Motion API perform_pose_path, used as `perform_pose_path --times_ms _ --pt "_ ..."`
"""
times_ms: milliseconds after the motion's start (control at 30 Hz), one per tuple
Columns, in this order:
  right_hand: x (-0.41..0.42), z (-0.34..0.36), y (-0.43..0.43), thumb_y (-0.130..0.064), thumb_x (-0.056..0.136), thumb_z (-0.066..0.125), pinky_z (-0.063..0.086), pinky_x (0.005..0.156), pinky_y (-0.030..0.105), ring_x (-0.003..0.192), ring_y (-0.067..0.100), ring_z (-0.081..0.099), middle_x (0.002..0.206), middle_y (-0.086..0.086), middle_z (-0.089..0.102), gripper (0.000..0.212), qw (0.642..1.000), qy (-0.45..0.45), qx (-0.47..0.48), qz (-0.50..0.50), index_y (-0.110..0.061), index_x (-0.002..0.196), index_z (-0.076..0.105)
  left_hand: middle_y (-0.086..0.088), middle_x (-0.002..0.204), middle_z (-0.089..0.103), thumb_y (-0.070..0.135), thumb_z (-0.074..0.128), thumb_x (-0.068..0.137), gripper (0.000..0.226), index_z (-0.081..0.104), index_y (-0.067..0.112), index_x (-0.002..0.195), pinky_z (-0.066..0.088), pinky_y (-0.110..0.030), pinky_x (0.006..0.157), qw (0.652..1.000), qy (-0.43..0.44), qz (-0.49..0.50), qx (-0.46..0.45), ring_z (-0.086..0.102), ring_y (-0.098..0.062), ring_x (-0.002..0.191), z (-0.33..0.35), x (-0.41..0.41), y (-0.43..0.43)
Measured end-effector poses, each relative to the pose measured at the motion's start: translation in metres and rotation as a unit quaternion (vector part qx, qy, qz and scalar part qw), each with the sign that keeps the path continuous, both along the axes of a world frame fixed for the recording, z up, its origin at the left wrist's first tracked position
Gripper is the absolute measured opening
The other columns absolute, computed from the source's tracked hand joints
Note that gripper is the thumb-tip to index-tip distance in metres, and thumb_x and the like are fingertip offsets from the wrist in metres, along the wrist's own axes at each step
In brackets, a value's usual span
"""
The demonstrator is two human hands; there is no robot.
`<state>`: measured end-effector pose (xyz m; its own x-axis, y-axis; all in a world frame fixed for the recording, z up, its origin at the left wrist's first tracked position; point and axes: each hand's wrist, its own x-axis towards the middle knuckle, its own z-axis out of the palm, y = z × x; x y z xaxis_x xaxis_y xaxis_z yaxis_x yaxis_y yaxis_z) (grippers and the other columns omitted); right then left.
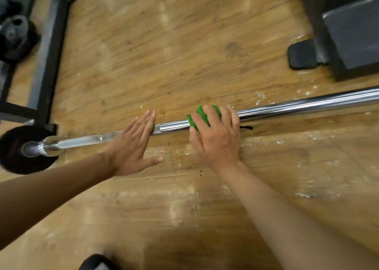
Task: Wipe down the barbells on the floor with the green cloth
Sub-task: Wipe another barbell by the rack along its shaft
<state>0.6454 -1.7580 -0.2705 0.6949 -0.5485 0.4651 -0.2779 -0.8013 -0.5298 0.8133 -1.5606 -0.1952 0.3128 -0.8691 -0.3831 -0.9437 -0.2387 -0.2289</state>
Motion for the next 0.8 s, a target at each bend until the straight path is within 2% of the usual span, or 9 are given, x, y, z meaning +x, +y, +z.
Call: perform_pose_path --times_ms 233,367,433,533,633,700,800 --pt "-0.001 0.002 0.005 -0.036 0.096 0.05 0.03 0.114 0.051 0.111 0.038 0.054 0.127 0.011 0.067 0.036 0.998 0.03 -0.038 -0.033 -0.016 0.113 0.076 -0.023 0.172 0.008 0.085 0.023 0.095 0.116 0.0 -0.007 0.162 0.016 -0.049 0.125 0.989 0.017 -0.136 -0.049 0.008 -0.037 0.16 -0.005 0.026 0.009" --pt "0.011 0.014 0.02 -0.035 0.097 0.051 0.027 0.116 0.054 0.11 0.04 0.055 0.119 0.013 0.067 0.035 0.993 0.044 -0.002 -0.109 -0.012 0.105 0.076 -0.019 0.173 -0.003 0.085 0.023 0.095 0.113 -0.006 0.0 0.164 0.006 -0.049 0.128 0.973 0.086 -0.201 -0.07 -0.001 -0.034 0.161 -0.011 0.048 0.011" --pt "0.023 0.022 0.037 -0.038 0.099 0.046 0.021 0.122 0.055 0.114 0.041 0.054 0.119 0.012 0.065 0.038 0.989 0.07 0.018 -0.129 -0.012 0.103 0.074 -0.019 0.174 -0.007 0.084 0.022 0.095 0.111 -0.006 0.002 0.165 0.001 -0.049 0.129 0.96 0.107 -0.244 -0.083 -0.005 -0.034 0.161 -0.015 0.06 0.011" --pt "0.043 0.03 0.067 -0.045 0.105 0.035 0.016 0.126 0.055 0.128 0.039 0.051 0.131 0.011 0.062 0.049 0.989 0.141 -0.006 -0.032 -0.015 0.117 0.071 -0.022 0.173 -0.004 0.084 0.02 0.094 0.113 0.001 -0.001 0.164 0.003 -0.05 0.13 0.943 0.083 -0.305 -0.101 -0.003 -0.034 0.161 -0.02 0.07 0.012" --pt "0.054 0.038 0.066 -0.053 0.109 0.011 0.008 0.129 0.053 0.139 0.031 0.048 0.137 0.005 0.06 0.066 0.981 0.19 -0.011 0.025 -0.022 0.128 0.066 -0.025 0.172 -0.001 0.085 0.022 0.092 0.116 0.003 -0.003 0.164 0.008 -0.051 0.129 0.935 0.066 -0.325 -0.128 -0.001 -0.035 0.161 -0.027 0.076 0.011" --pt "0.047 0.038 0.053 -0.054 0.109 0.006 0.005 0.129 0.053 0.137 0.026 0.05 0.137 0.001 0.06 0.069 0.978 0.204 -0.035 0.008 -0.026 0.13 0.066 -0.022 0.173 -0.002 0.086 0.023 0.092 0.115 0.002 -0.002 0.164 0.008 -0.05 0.129 0.931 0.069 -0.329 -0.145 -0.001 -0.033 0.162 -0.031 0.08 0.01" --pt "0.023 0.034 0.025 -0.053 0.109 0.008 0.004 0.128 0.054 0.137 0.03 0.05 0.14 0.006 0.06 0.07 0.976 0.197 -0.043 -0.081 -0.023 0.129 0.068 -0.018 0.174 0.001 0.085 0.028 0.093 0.113 0.004 0.002 0.165 0.009 -0.049 0.13 0.928 0.083 -0.319 -0.173 -0.001 -0.03 0.162 -0.034 0.082 0.01"
